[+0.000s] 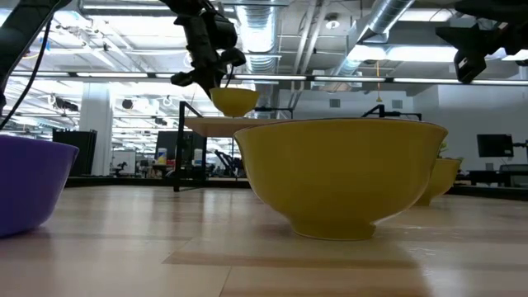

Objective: Pick & Place Mini bowls
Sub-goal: Put the top left white bowl on the shelf

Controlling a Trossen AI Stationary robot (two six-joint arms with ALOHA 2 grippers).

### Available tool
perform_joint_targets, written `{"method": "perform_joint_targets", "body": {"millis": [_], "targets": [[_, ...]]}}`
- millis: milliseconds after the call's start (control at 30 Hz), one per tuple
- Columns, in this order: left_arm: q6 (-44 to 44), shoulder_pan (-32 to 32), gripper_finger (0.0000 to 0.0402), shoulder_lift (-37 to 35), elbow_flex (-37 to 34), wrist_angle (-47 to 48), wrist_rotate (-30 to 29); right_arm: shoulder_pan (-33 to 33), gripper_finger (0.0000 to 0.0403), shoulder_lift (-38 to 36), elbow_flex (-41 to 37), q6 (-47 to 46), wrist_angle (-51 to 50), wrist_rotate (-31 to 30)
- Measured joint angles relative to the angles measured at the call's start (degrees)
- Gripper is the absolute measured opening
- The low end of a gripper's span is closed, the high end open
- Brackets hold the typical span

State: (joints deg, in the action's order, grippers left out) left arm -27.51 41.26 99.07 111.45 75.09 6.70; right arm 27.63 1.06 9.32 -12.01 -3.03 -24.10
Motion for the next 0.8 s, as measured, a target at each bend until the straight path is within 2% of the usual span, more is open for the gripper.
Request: {"method": "perform_joint_targets", "body": {"millis": [200, 700, 800], "targets": [[0.07, -0.04, 0.001, -0.02, -3.65, -0.43, 0.28, 0.01, 0.017, 0.0, 0.0, 0.0, 0.01, 0.0], [0.57, 0.0, 0.0012, -0.02, -3.73, -3.2, 0.54, 0.0, 0.017, 0.0, 0.0, 0.0, 0.01, 0.02], [1.8, 0.0, 0.0023, -0.02, -3.73, -3.77, 0.29, 0.01, 0.017, 0.0, 0.0, 0.0, 0.01, 0.0]]}}
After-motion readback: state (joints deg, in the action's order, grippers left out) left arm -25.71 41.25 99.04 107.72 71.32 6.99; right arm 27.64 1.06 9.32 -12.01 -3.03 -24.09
